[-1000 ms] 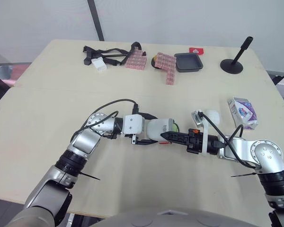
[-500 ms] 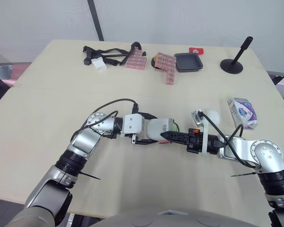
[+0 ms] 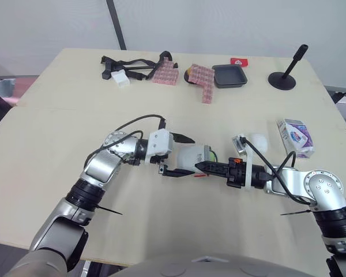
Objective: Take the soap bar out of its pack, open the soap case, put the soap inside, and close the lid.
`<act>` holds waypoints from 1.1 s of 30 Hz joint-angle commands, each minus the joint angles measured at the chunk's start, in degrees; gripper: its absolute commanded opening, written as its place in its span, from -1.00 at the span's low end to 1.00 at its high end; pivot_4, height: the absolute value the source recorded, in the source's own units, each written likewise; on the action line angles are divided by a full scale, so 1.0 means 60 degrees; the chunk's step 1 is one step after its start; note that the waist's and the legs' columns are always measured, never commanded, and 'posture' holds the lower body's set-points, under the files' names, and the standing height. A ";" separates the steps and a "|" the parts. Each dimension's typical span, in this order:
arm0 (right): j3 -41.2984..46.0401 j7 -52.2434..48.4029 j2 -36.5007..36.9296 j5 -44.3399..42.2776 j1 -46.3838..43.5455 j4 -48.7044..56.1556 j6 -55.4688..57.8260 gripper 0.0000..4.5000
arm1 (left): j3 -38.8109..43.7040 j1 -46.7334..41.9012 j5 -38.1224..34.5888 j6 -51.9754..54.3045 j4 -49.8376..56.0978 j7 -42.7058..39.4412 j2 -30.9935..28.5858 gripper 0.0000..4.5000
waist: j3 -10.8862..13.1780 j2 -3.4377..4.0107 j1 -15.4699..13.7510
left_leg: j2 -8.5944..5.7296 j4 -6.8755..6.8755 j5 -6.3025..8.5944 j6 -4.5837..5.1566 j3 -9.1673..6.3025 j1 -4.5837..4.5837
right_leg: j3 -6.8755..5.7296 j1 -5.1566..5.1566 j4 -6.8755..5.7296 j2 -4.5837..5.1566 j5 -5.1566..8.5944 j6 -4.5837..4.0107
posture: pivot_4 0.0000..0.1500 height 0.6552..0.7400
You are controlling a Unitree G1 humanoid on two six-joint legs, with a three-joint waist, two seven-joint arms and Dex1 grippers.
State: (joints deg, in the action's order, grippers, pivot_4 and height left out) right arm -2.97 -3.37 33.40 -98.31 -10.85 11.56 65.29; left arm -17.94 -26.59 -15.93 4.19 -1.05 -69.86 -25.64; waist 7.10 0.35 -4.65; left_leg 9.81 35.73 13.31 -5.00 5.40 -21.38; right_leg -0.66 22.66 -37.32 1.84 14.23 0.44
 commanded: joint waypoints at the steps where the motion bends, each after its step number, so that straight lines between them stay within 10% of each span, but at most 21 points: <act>1: 0.0213 -0.0484 0.0293 0.0318 -0.0302 0.0387 0.0139 -0.09 | 0.0460 -0.0321 -0.0588 0.1118 0.0275 -0.0006 -0.0189 1.00 | 0.0000 0.0000 -0.0009 | 0.0000 0.0000 0.0000 0.0000 0.0000 -0.0001 | 0.0000 0.0000 0.0001 0.0001 0.0000 0.0000 | 1.00 0.94; 11: -0.0789 -0.2855 0.2498 0.3327 -0.3142 0.1987 0.1336 -0.09 | 0.0546 -0.0749 -0.0930 0.3100 0.0568 0.0266 -0.0253 1.00 | 0.0009 0.0007 -0.0029 | -0.0003 -0.0011 -0.0002 -0.0005 -0.0002 -0.0007 | -0.0001 -0.0005 0.0022 -0.0010 0.0000 0.0002 | 1.00 0.94; 21: -0.5280 -0.6559 0.5155 0.9450 -0.6476 0.3695 0.0608 -0.09 | 0.0139 -0.0687 -0.0720 0.3000 0.1207 0.0302 0.0104 1.00 | 0.0034 0.0019 -0.0103 | 0.0006 -0.0013 0.0001 -0.0010 -0.0013 -0.0003 | 0.0007 -0.0034 0.0036 -0.0028 0.0000 0.0007 | 1.00 0.94; 33: -0.7102 -0.8569 0.4507 1.2784 -0.8309 0.3573 0.0033 -0.09 | -0.0556 -0.0861 0.0409 0.2430 0.0704 0.1421 0.1010 1.00 | 0.0034 0.0019 -0.0008 | 0.0011 -0.0007 0.0001 -0.0012 -0.0012 -0.0001 | 0.0033 -0.0035 -0.0012 -0.0041 -0.0001 0.0007 | 1.00 0.94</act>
State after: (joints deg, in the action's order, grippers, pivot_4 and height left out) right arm -46.33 -53.60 60.47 -23.49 -58.89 32.27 66.22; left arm -21.45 -30.76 -14.09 20.18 2.77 -62.42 -19.90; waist 7.31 0.47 -4.70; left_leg 9.88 35.70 13.31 -5.07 5.32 -21.39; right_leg -0.45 22.45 -37.40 1.58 14.22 0.49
